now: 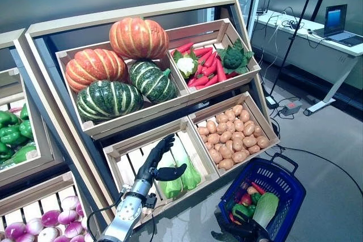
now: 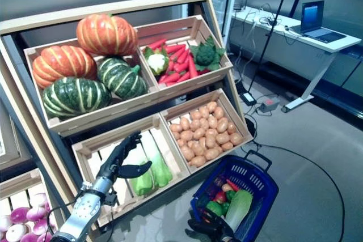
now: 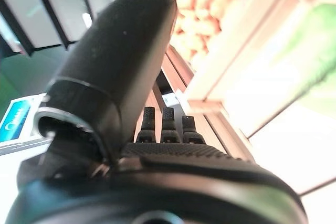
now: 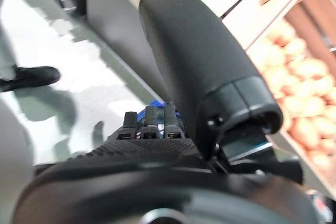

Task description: Put vegetables into the basket

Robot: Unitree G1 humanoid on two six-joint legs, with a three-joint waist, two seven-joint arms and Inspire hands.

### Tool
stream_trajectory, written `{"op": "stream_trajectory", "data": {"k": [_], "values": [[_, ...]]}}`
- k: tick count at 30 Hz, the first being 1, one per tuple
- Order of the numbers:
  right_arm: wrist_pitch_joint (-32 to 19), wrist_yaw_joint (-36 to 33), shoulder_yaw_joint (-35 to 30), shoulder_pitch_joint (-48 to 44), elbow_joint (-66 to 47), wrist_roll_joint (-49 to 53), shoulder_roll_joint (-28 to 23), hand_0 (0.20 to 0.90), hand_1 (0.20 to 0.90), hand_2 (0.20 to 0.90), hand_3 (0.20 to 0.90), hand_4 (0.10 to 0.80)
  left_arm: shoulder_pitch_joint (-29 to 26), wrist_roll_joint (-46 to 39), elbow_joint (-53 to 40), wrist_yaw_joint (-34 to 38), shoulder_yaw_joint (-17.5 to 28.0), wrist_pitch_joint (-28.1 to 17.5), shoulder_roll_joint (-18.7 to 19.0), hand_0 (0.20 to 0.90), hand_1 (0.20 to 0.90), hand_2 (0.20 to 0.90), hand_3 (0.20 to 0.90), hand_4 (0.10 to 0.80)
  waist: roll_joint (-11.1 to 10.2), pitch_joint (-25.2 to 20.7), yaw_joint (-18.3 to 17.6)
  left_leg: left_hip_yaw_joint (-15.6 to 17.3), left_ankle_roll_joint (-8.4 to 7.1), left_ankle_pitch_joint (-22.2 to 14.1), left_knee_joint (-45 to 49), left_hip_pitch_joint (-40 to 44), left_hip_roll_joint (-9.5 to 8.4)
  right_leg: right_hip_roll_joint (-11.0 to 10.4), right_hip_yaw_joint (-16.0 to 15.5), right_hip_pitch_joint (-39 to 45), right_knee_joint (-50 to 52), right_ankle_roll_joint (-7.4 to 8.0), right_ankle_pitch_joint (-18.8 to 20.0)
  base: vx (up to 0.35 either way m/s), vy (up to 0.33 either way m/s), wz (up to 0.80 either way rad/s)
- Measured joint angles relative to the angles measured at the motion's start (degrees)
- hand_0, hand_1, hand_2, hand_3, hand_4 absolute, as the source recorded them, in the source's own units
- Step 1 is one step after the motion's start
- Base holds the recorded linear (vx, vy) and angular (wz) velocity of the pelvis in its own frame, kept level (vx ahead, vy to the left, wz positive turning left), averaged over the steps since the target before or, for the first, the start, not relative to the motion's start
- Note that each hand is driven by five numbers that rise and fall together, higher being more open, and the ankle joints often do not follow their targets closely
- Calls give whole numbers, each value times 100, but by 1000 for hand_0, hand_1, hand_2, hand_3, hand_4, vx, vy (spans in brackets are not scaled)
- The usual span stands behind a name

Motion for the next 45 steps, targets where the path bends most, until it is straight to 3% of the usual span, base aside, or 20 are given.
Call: {"op": "stream_trajectory", "data": {"k": [3, 6, 10, 14, 16, 20, 24, 30, 39, 45], "values": [[-14, 1, 8, 22, -161, -21, 12, 900, 900, 900, 900, 800, -1, 180, 244, 384, 0, 317, -25, 900, 900, 900, 900, 800, 9, 11, -57, 8, 0, 0, 0, -1, 0, 0, 9, -11, 0, 0, 0, 28, 19, -1], [-14, 1, 29, 37, -353, -19, 27, 900, 900, 900, 900, 800, -7, -105, 843, 702, 163, 872, -284, 900, 900, 900, 900, 800, 16, 38, -125, 55, 3, -3, 2, 16, -1, 1, 99, -46, 0, 7, 7, 25, 28, -7], [-13, -1, 43, 9, -541, 16, 10, 900, 900, 900, 900, 800, -6, -568, 1495, 936, 367, 1096, -675, 900, 900, 900, 900, 800, -5, 210, -139, 147, -21, 20, 83, -46, 0, -19, 141, -174, 85, 5, 10, -105, 80, -11], [-65, -3, 87, -424, -839, 228, -144, 900, 900, 900, 900, 800, -531, -632, 1517, 1309, 234, 1081, -679, 900, 900, 900, 900, 800, 74, 749, -178, 190, 27, -18, 619, -678, 14, -113, 263, -959, 911, 2, -167, -237, 70, -1], [-234, -8, 139, -736, -1162, 229, -273, 900, 900, 900, 900, 800, -1012, -679, 1514, 1556, 227, 1036, -647, 900, 900, 900, 900, 800, 79, 1141, -194, 315, 84, -108, 1063, -1100, 6, -278, 325, -1581, 1733, -62, -437, -219, 30, -13], [-582, -36, 257, -1262, -1473, 444, -393, 900, 900, 900, 900, 800, -1858, -806, 1520, 1913, 235, 845, -566, 900, 900, 900, 900, 800, -106, 1679, -276, 327, 108, -343, 1911, -1945, -25, -515, 511, -2641, 3044, -147, -876, -154, 5, -1], [-647, -186, 251, -1616, -1468, 476, -490, 900, 900, 900, 900, 800, -2409, -806, 1518, 2093, 231, 793, -546, 900, 900, 900, 900, 800, -191, 2083, -290, 289, 53, -455, 2541, -2457, 87, -538, 591, -3156, 3649, -269, -1019, -69, -1, -2], [-649, -281, 253, -1643, -1454, 476, -576, 900, 900, 900, 900, 800, -2615, -1126, 1516, 2298, 357, 584, -546, 900, 900, 900, 900, 800, -239, 2191, -361, 261, -32, -625, 3098, -2752, 215, -550, 590, -3451, 4207, -393, -1250, -5, 0, 0], [-648, -372, 266, -1538, -1427, 476, -657, 900, 900, 900, 900, 800, -3079, -1241, 1517, 3673, 1015, 349, -531, 900, 900, 900, 900, 800, -256, 2199, -512, 135, -103, -955, 3958, -3240, 292, -625, 598, -3867, 5016, -486, -1617, -5, 4, 3], [-648, -399, 277, -1533, -1426, 476, -659, 900, 900, 900, 900, 800, -3368, -1249, 1516, 4242, 1076, 347, -442, 900, 900, 900, 900, 800, -280, 2208, -565, 124, -111, -1043, 4328, -3603, 378, -636, 597, -4183, 5344, -526, -1726, -39, -1, 4]]}}
